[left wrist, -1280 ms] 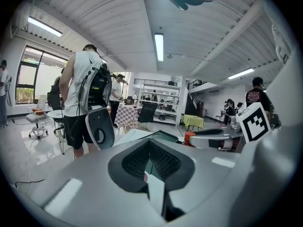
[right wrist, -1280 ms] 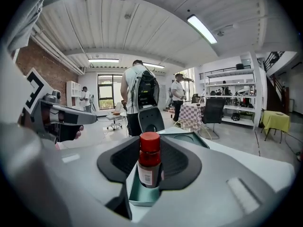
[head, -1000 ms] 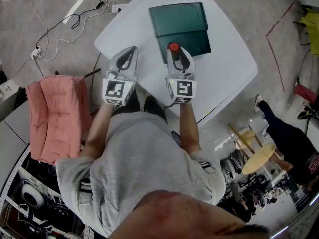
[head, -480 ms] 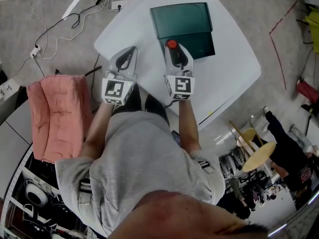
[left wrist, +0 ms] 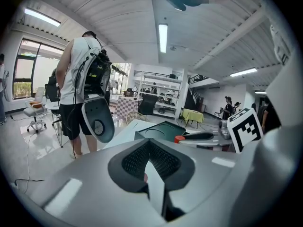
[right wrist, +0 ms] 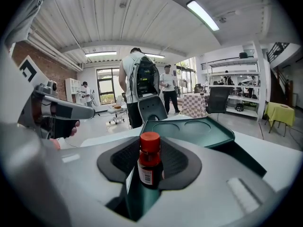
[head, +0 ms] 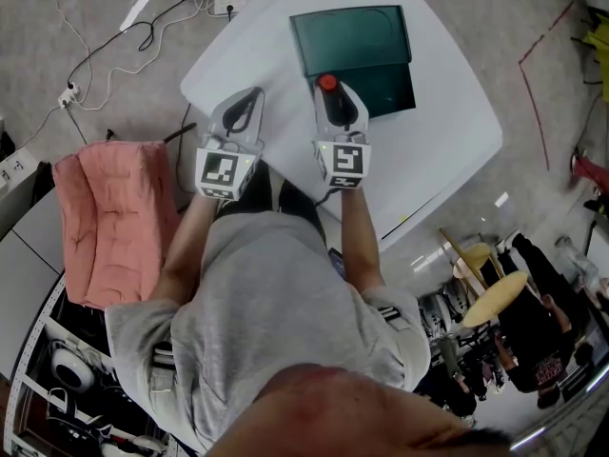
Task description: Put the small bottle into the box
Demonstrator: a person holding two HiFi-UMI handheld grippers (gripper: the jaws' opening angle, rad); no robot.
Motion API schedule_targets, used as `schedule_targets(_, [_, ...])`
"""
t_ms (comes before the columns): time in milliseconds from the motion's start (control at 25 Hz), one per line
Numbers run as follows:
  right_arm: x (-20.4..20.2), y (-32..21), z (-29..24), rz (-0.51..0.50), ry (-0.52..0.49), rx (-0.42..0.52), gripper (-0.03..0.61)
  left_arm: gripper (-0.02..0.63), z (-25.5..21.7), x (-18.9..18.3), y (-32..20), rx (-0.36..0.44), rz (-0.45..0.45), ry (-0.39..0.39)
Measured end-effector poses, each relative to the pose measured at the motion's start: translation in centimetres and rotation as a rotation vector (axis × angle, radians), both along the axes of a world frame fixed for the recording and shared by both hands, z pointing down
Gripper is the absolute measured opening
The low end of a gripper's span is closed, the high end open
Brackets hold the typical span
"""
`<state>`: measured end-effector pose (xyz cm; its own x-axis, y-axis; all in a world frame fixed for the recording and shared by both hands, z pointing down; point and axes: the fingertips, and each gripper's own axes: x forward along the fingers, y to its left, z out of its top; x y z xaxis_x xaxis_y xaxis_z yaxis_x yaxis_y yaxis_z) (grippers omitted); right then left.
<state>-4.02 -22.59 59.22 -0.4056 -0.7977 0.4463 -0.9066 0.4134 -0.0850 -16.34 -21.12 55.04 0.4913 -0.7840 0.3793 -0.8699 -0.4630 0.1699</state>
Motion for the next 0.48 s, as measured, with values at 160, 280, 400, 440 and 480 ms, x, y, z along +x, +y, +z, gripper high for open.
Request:
schedule_targets(160, [0.15,0.2,0.65,0.0,0.009,-0.012,0.133,0.011,0.2,-0.09,0.08,-0.002,-0.001,-0.003])
schedule_targets(280, [0.12,0.12,0.69,0.0,0.01,-0.014,0.136,0.011,-0.11,-0.03,0.0,-0.002,0.0,0.0])
schedule_targets(400, [0.08,0.39,0.84,0.0,0.009,-0.016,0.137,0.011,-0.26,0.0,0.13,-0.002,0.002,0.0])
schedule_targets(440, [0.04,0.42,0.78,-0.001,0.012,-0.015,0.138,0.011,-0.28,-0.03,0.19,-0.002,0.002,0.0])
schedule_targets(480, [-0.06,0.4,0.68,-0.002,0.015,-0.012,0.14,0.011,-0.31,-0.09,0.22,-0.001,0.0,-0.001])
